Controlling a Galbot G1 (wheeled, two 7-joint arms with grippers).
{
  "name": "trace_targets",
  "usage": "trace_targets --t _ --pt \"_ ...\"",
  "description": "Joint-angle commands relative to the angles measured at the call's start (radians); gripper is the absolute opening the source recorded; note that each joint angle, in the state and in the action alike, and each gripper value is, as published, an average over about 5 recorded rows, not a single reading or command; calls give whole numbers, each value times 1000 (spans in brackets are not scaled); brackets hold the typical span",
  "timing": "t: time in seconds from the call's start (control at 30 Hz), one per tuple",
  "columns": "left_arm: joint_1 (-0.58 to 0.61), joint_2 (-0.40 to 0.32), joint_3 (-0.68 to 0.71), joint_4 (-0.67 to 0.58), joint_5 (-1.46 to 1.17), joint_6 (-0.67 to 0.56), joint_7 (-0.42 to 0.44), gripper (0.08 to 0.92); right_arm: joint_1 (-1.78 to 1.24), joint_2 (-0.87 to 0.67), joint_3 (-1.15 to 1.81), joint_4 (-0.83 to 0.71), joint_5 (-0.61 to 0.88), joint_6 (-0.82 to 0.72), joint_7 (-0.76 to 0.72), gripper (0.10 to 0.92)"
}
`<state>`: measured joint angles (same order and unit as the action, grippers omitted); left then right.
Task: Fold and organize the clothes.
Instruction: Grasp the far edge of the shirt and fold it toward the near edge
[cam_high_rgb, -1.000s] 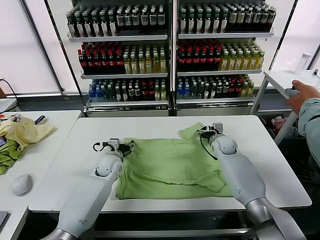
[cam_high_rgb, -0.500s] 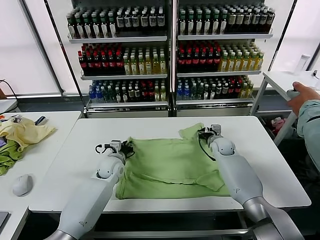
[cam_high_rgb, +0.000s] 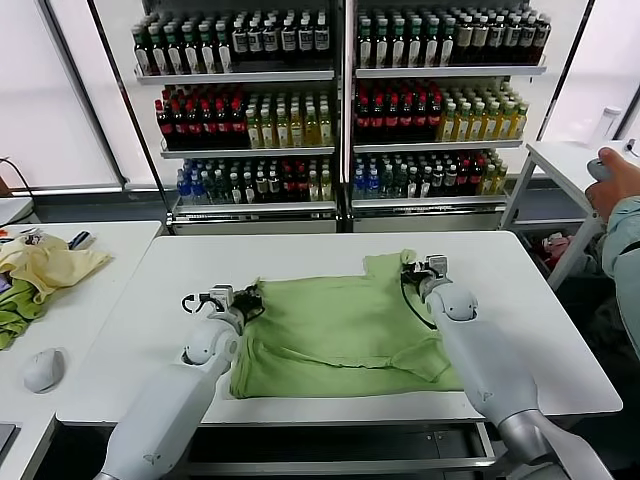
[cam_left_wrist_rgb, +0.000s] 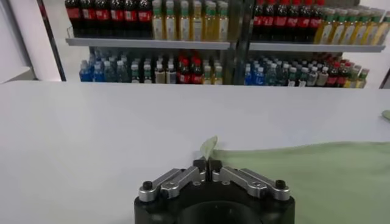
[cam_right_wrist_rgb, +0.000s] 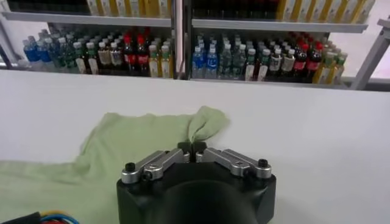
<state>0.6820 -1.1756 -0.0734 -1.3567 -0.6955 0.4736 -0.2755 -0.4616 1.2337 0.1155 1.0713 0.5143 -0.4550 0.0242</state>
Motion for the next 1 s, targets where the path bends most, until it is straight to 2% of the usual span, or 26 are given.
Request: trace_targets --t 0.03,0.53,0.77,1.0 --pt "91 53 -60 -226 -50 -10 0 99 -99 -61 32 254 48 10 8 119" --pt "300 129 -139 -507 -79 14 -5 99 -450 -202 228 697 85 -25 26 119" --pt "392 151 -148 -564 -36 26 -1 99 -649 -213 343 839 77 -44 38 119" --pt "450 158 -134 -565 53 34 7 99 -770 -183 415 883 52 -54 55 119"
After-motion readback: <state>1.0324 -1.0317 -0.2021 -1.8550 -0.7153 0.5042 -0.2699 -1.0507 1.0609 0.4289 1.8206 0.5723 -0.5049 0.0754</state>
